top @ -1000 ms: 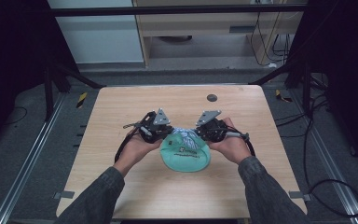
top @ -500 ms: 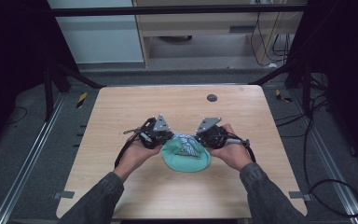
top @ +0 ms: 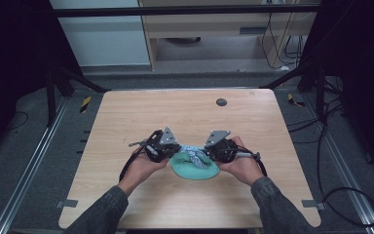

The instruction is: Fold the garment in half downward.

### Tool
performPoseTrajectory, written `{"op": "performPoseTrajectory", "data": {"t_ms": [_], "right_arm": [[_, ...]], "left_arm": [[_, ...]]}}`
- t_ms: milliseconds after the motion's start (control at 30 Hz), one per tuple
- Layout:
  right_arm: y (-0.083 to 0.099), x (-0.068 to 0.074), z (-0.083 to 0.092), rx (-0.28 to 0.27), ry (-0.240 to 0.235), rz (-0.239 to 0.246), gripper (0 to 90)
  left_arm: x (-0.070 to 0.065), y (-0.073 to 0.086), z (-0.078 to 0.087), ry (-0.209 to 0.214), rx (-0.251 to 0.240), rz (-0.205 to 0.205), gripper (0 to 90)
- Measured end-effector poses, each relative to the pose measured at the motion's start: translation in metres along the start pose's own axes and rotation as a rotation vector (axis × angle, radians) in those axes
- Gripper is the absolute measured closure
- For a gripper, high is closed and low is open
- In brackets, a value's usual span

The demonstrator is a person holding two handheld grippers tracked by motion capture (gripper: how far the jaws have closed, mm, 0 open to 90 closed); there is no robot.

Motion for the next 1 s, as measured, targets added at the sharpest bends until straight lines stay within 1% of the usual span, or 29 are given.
{"op": "performPoseTrajectory", "data": {"t_ms": [67,200,333,433,500,533,633,733,867,1000], "right_arm": [[0.001,0.001,0.0,0.0,-0.001,0.002,82.0],[0.005,0.008,-0.001,0.003,-0.012,0.009,82.0],[0.005,0.011,0.0,0.001,-0.016,0.013,82.1],[0.006,0.015,0.001,-0.003,-0.021,0.018,82.4],[0.009,0.02,0.001,0.002,-0.027,0.029,82.8],[0.009,0.02,0.001,0.002,-0.027,0.029,82.8],[0.012,0.023,0.001,0.003,-0.032,0.031,83.0],[0.018,0.027,0.001,0.014,-0.041,0.037,83.2],[0.021,0.031,0.0,0.013,-0.047,0.034,83.2],[0.025,0.036,0.0,0.015,-0.057,0.041,83.3]], "left_arm": [[-0.002,0.002,0.0,0.001,0.002,-0.005,85.8],[-0.007,0.006,0.0,0.011,0.001,-0.011,85.7],[-0.009,0.008,0.001,0.015,0.0,-0.012,85.7],[-0.012,0.011,0.001,0.027,-0.002,-0.008,85.6],[-0.016,0.015,0.001,0.036,0.001,-0.014,85.6],[-0.016,0.015,0.001,0.036,0.001,-0.014,85.6],[-0.021,0.019,0.0,0.046,0.001,-0.021,85.6],[-0.029,0.025,-0.004,0.061,0.015,-0.037,85.7],[-0.031,0.027,-0.004,0.066,0.014,-0.037,85.8],[-0.033,0.029,-0.004,0.071,0.007,-0.036,85.8]]}}
Point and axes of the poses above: each handheld gripper's, and its own axes: z roughly backward along the jaws, y roughly out of its underside, x roughly to its left, the point moved 10 cm from there along -z, roughly forward along the jaws, and after that the axes turned 8 degrees about x, right-handed, at the moved point
